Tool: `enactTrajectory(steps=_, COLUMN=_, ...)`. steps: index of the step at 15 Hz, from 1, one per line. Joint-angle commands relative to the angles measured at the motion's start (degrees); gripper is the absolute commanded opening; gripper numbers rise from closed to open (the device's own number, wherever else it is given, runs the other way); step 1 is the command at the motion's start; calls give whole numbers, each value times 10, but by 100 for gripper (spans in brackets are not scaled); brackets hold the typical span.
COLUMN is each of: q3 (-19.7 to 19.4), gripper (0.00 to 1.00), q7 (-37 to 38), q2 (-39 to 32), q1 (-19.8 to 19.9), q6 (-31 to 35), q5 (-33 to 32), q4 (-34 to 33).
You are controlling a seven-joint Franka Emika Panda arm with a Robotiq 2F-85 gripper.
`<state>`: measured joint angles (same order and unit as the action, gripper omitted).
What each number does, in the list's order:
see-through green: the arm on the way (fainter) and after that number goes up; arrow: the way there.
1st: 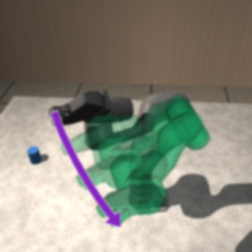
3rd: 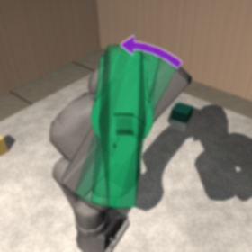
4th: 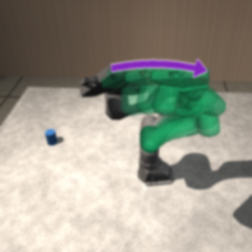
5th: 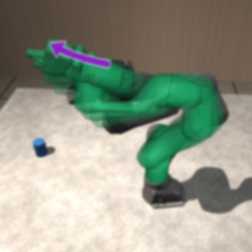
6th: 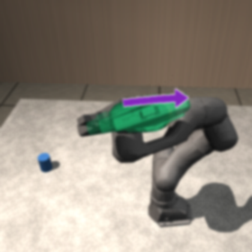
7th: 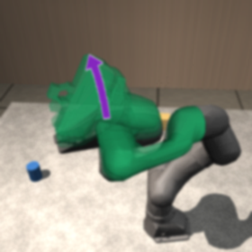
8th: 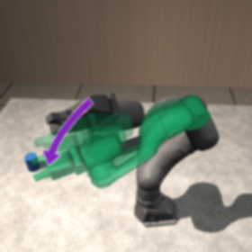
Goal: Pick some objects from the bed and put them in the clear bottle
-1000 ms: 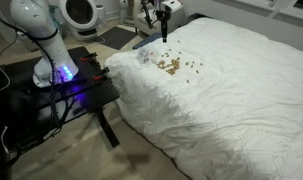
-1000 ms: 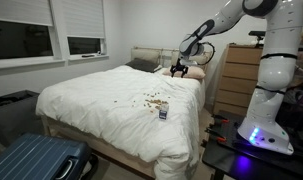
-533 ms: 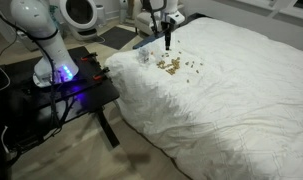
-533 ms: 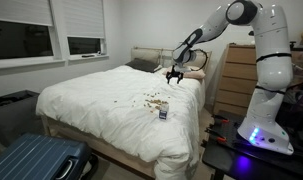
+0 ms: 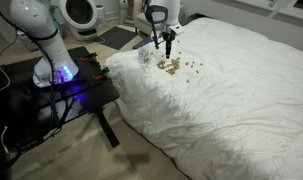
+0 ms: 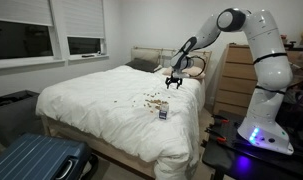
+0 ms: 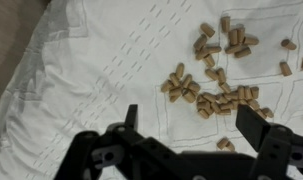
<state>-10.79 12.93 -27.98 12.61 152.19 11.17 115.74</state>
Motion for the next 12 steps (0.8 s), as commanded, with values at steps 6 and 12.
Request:
enactTrajectory(steps=6, q3=-9, gripper=100, q7=10, q2=-75, q1=-19, q6=89, q5=-12, q4=-30)
enactTrajectory(steps=12, q3=-8, gripper=100, q7=5, q2=-129, q1=-12, q6=75, q5=-11, q4=-87)
